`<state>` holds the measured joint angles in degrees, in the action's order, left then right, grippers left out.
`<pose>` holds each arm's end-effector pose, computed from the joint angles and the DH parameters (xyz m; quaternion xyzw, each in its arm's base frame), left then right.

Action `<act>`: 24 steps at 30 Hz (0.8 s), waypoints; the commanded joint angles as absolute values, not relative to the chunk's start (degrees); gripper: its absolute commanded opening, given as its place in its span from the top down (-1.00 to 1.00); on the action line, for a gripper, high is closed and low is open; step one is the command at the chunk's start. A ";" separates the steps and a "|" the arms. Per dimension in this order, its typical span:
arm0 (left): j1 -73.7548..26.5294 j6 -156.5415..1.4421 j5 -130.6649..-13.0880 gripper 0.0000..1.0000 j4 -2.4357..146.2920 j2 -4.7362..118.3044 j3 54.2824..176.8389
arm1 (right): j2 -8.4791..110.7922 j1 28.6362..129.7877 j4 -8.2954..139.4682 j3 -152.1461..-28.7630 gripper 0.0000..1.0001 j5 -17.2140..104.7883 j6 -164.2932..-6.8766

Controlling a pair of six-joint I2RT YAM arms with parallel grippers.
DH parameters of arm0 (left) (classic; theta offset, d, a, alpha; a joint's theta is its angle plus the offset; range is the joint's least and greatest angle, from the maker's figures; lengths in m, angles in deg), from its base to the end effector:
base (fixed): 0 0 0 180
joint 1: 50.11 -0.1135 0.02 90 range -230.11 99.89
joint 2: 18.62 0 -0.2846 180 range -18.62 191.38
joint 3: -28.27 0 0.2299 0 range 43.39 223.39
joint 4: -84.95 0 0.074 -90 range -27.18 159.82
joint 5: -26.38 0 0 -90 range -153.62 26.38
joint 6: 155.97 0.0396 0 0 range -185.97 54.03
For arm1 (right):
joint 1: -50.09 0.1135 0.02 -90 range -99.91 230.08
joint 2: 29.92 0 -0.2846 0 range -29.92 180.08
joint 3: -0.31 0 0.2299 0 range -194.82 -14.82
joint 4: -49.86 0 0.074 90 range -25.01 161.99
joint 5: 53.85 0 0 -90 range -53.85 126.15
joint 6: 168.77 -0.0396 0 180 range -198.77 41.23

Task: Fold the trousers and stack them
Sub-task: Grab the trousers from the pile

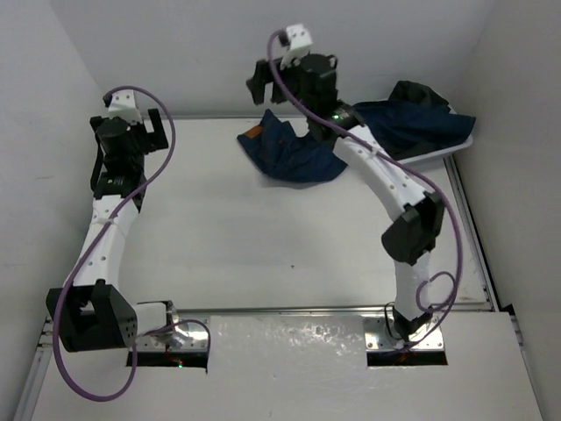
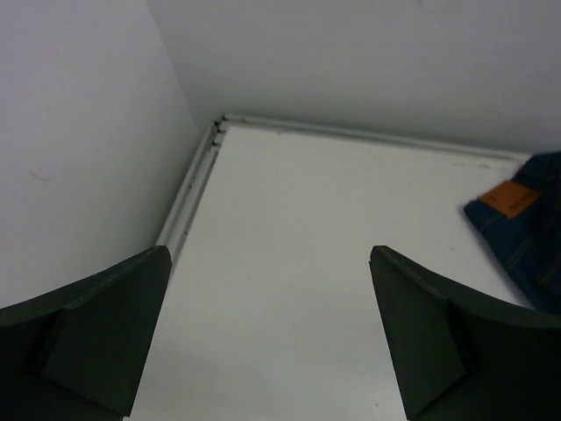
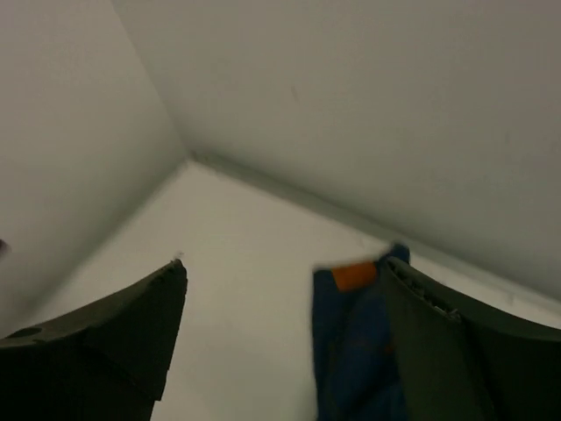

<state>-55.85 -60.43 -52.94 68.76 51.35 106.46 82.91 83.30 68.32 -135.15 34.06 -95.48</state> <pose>0.2598 0.0335 0.3981 -0.0624 0.7512 0.1341 0.6433 0.3822 0.2485 0.4725 -0.0845 0.6757 0.2977 0.6691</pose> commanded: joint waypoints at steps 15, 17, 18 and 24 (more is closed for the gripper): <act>-55.83 -59.90 -60.10 -0.91 61.74 52.13 104.65 | 109.81 85.59 100.58 -134.10 -0.97 23.84 -74.46; -55.91 -60.08 -60.36 -0.90 61.74 52.57 105.35 | 111.83 85.85 102.94 -134.61 -0.73 22.88 -74.20; -56.00 -60.08 -60.36 -0.90 61.74 52.66 105.53 | 112.71 86.03 103.39 -134.79 -0.49 22.27 -74.46; -56.35 -61.04 -57.12 -0.89 62.44 53.18 105.97 | 108.69 88.31 102.00 -141.28 1.00 29.18 -75.17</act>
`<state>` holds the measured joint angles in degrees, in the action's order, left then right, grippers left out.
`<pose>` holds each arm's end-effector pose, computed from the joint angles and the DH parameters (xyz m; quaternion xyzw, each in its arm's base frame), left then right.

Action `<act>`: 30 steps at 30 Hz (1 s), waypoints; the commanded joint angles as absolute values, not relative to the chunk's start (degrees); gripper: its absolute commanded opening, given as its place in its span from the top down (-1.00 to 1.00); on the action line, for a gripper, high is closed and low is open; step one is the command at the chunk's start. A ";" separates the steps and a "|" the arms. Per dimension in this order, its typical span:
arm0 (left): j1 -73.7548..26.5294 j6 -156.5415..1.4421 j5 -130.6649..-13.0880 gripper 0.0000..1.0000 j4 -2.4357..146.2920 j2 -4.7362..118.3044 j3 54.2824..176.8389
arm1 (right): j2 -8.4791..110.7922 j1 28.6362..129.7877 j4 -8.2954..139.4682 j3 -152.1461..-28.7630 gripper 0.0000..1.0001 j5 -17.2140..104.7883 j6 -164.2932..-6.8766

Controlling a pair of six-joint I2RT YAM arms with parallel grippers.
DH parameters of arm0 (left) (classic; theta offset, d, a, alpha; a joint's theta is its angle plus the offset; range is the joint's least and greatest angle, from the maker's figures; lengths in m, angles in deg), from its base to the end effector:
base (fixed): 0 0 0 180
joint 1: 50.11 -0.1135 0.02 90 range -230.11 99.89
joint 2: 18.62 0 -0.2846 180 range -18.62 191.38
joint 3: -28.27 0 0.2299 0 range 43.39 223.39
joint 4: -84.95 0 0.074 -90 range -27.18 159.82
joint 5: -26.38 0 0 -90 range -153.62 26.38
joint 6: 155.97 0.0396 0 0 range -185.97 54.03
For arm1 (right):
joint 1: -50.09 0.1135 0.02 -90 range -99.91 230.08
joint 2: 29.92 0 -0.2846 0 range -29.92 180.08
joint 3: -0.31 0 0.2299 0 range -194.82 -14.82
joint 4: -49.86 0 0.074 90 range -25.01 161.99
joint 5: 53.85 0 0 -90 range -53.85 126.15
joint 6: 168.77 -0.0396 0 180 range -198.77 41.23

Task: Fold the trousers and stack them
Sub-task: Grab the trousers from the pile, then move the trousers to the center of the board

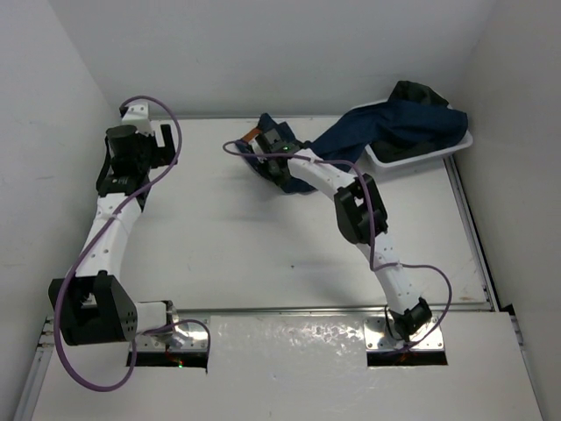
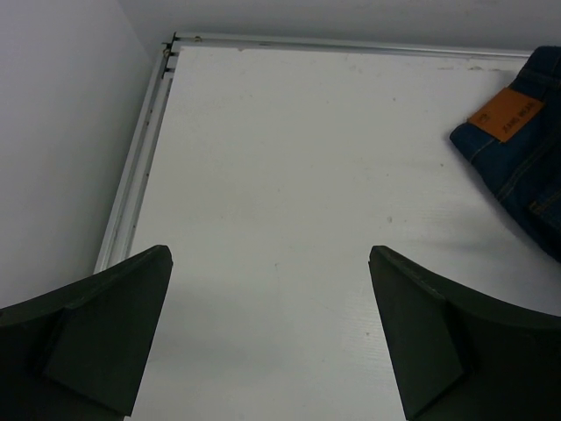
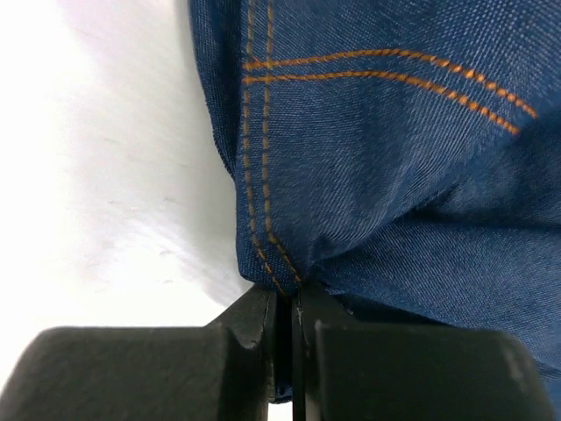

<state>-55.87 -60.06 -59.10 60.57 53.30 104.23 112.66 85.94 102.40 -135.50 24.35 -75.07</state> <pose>0.2657 0.0299 0.3608 -0.0214 0.8202 0.0902 0.5645 0.4359 0.3049 0.1624 -0.2989 0.9119 -0.0224 0.2804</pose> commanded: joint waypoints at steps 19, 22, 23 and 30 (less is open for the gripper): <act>-63.91 -66.94 -43.92 -0.84 73.59 54.33 114.05 | 76.95 89.55 41.48 -123.97 1.00 49.95 -114.05; -63.91 -62.55 -46.20 -0.84 75.09 54.06 114.76 | 75.99 86.74 32.69 -108.06 1.00 47.84 -124.25; -63.91 -60.98 -47.00 -0.83 75.27 53.98 114.76 | 75.64 86.04 31.17 -104.33 1.00 47.05 -126.21; -63.47 -54.99 -58.42 -0.83 71.50 53.89 113.53 | 62.30 72.87 34.80 -63.58 0.79 35.66 -135.14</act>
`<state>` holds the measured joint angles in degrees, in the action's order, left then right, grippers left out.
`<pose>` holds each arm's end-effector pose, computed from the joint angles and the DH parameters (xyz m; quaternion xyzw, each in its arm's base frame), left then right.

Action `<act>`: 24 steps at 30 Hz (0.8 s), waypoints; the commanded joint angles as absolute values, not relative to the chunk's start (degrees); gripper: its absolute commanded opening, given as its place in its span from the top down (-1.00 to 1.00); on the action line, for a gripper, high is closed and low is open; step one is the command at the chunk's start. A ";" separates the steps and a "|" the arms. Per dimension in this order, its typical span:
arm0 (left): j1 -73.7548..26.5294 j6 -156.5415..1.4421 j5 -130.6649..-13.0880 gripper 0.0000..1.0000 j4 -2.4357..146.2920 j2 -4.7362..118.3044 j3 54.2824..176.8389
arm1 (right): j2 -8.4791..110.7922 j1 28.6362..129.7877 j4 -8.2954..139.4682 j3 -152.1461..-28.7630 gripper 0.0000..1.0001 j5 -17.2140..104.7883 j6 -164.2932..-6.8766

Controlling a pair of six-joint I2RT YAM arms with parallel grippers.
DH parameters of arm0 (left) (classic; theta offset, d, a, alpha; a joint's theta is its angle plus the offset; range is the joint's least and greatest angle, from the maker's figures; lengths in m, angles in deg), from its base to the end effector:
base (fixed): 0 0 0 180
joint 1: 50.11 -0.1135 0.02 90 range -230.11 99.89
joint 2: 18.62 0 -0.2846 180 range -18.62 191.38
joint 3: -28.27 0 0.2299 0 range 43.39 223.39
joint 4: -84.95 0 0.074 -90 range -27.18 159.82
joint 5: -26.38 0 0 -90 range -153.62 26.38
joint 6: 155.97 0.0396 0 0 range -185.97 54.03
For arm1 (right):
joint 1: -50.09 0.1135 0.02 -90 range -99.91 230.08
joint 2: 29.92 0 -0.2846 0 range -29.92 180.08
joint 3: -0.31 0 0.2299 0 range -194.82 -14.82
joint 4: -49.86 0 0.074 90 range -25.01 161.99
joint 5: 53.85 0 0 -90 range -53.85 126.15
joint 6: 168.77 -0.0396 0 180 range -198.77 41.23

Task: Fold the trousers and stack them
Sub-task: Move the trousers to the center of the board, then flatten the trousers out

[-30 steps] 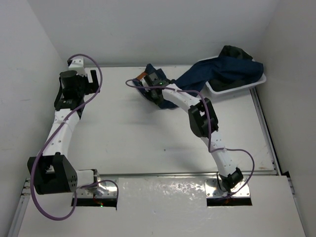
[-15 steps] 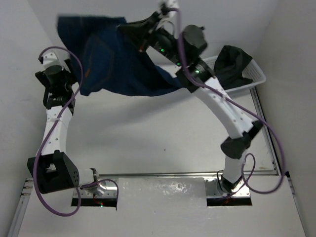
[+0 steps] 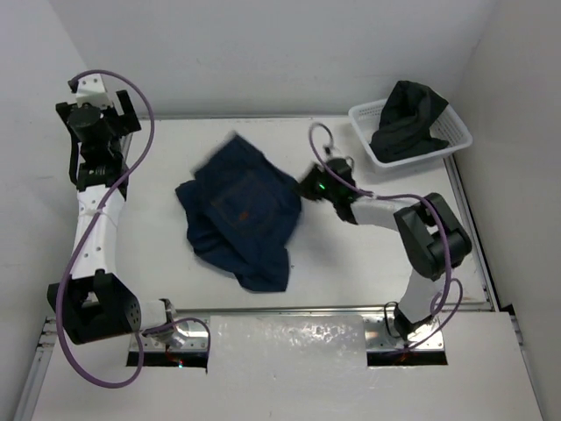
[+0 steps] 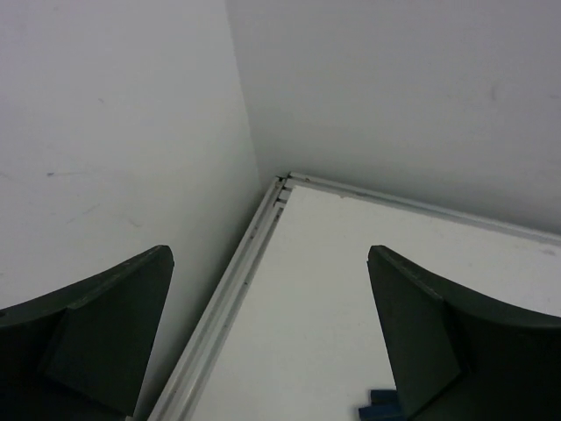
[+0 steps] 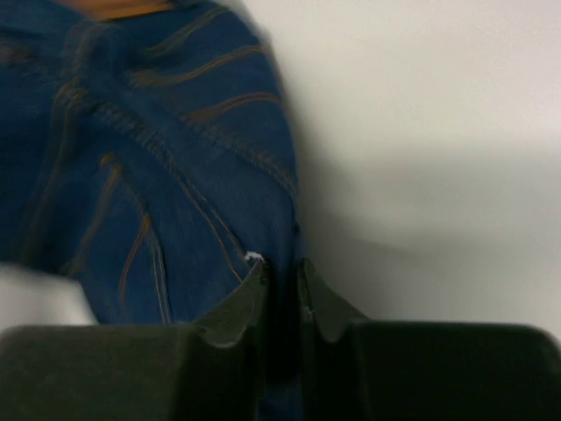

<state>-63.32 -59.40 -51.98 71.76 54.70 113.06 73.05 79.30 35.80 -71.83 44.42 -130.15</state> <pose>0.2672 0.0709 0.4285 -0.1118 0.7087 0.1907 0.6700 0.3373 0.1951 0.2404 0.1117 0.7939 0.4289 0.4163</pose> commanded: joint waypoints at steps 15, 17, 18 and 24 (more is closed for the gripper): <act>-61.11 -43.22 -81.10 -0.18 42.79 56.87 107.21 | 80.69 89.10 81.03 -109.78 0.44 35.97 -87.20; -58.39 -40.49 -80.41 -0.41 40.65 58.54 105.45 | 89.56 92.26 86.94 -126.42 0.10 37.20 -87.65; -57.50 -40.48 -79.27 -0.52 39.86 60.37 105.01 | 98.13 93.23 91.49 -131.49 -0.16 37.29 -87.82; -57.67 -49.00 -87.42 -0.84 41.61 69.69 106.75 | 109.29 95.52 85.59 -137.00 -0.31 36.24 -95.82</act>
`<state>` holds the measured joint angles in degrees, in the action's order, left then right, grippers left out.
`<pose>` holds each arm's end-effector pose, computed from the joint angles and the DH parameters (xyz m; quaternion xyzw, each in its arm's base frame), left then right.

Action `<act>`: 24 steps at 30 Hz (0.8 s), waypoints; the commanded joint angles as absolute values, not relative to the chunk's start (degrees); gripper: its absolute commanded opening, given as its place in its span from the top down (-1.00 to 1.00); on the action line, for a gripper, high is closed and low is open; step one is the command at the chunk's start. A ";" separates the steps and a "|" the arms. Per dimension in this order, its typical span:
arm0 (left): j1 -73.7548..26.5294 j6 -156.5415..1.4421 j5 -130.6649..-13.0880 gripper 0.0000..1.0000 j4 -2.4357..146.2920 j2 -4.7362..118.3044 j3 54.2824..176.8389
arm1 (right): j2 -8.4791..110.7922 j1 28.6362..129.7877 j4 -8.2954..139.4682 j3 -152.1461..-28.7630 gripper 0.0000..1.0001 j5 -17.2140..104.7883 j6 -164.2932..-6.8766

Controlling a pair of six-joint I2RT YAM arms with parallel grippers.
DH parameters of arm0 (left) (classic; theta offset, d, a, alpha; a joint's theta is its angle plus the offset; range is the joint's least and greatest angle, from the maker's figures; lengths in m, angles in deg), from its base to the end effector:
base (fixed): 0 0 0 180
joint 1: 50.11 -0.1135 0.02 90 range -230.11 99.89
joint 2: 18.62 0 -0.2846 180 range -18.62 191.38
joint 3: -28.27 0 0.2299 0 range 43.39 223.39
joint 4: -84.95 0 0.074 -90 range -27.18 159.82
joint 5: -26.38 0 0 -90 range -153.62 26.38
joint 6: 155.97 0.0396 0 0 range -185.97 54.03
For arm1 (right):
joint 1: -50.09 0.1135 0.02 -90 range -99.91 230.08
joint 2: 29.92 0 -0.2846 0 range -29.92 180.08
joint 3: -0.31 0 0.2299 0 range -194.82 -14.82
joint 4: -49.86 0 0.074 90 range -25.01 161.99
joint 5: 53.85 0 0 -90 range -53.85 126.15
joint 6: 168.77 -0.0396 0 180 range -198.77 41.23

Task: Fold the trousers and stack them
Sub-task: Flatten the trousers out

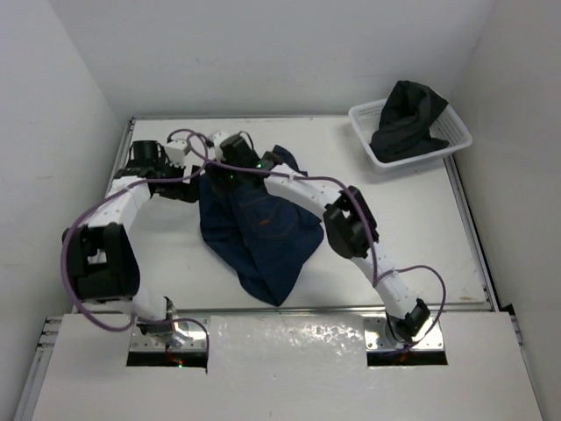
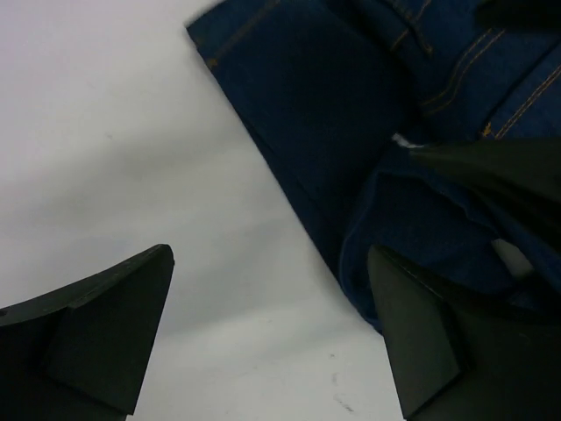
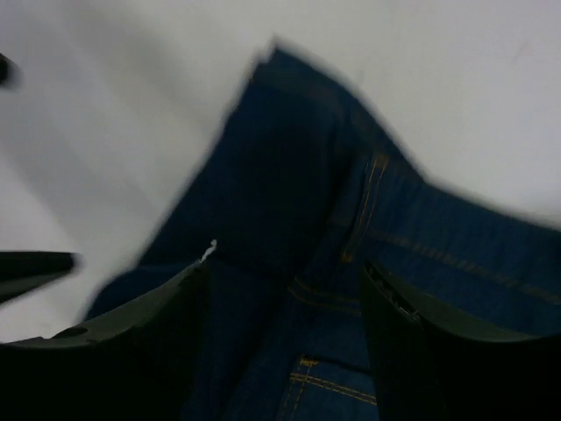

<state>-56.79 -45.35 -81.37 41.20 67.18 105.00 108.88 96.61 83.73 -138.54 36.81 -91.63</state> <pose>0.2931 0.0222 0.2721 0.1625 0.9236 -0.0678 0.3406 0.3839 0.4055 0.2379 -0.2580 0.8436 0.2376 0.4065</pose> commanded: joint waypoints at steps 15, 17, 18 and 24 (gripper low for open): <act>-58.29 -47.96 -93.86 -0.56 41.52 70.94 103.86 | 108.08 96.14 80.64 -130.94 1.00 29.11 -100.92; -58.02 -46.38 -92.89 -0.56 41.70 70.94 103.77 | 103.16 95.96 79.32 -130.66 1.00 30.34 -100.04; -57.59 -45.50 -92.97 -0.56 41.53 71.03 103.60 | 101.58 95.88 78.97 -130.14 1.00 30.87 -99.95; -54.69 -42.86 -90.77 -0.68 42.93 72.96 102.80 | 89.71 92.81 73.79 -118.57 1.00 39.21 -106.96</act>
